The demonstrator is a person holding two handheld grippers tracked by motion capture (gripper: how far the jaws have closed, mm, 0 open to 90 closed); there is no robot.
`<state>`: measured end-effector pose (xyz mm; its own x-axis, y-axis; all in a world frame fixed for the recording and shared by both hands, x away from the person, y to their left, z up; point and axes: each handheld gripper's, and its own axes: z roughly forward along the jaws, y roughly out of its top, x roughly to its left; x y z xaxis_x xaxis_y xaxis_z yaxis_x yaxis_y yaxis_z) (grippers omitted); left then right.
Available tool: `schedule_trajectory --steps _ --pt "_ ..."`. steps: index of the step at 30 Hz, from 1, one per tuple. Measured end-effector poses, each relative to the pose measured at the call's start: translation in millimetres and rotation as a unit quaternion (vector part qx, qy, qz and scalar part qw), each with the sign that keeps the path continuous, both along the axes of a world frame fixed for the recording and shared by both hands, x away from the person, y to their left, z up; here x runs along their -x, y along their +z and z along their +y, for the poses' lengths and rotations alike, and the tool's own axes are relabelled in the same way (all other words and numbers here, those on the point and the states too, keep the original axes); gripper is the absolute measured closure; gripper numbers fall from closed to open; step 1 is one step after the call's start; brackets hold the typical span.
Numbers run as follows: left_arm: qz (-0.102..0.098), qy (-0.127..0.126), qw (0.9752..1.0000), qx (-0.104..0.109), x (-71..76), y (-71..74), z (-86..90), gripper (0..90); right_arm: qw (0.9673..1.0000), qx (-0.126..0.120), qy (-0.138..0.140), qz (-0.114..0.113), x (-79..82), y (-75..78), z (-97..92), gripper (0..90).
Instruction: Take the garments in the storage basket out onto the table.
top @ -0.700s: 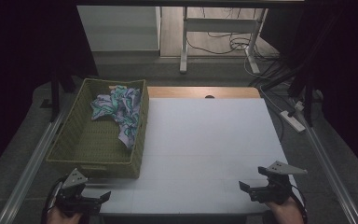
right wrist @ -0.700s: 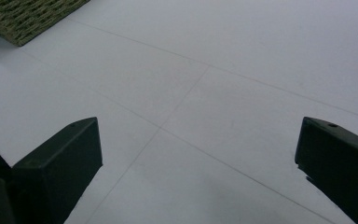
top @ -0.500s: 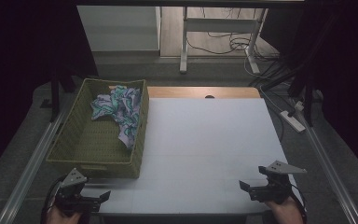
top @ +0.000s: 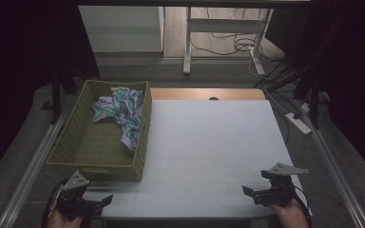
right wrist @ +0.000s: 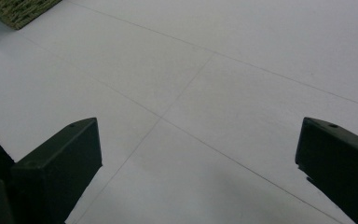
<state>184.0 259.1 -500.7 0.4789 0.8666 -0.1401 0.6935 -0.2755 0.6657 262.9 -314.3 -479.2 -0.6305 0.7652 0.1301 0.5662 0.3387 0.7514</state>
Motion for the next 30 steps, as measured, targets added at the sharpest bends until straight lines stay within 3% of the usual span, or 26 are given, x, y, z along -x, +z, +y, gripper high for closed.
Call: schedule_trajectory --steps 10,17,30 --pt "-0.006 -0.004 0.9998 0.016 0.8 2.7 2.3 0.0 1.0000 0.002 0.004 0.005 -1.0 -0.6 0.3 0.3" --pt "-0.007 -0.008 0.9998 0.015 1.0 5.7 2.1 0.0 0.9999 0.001 0.005 0.009 -1.6 -0.8 0.3 0.3" --pt "-0.024 -0.051 0.9980 0.028 -1.1 12.2 0.2 0.0 0.9999 0.004 0.008 0.011 -1.9 -1.3 1.4 0.5"
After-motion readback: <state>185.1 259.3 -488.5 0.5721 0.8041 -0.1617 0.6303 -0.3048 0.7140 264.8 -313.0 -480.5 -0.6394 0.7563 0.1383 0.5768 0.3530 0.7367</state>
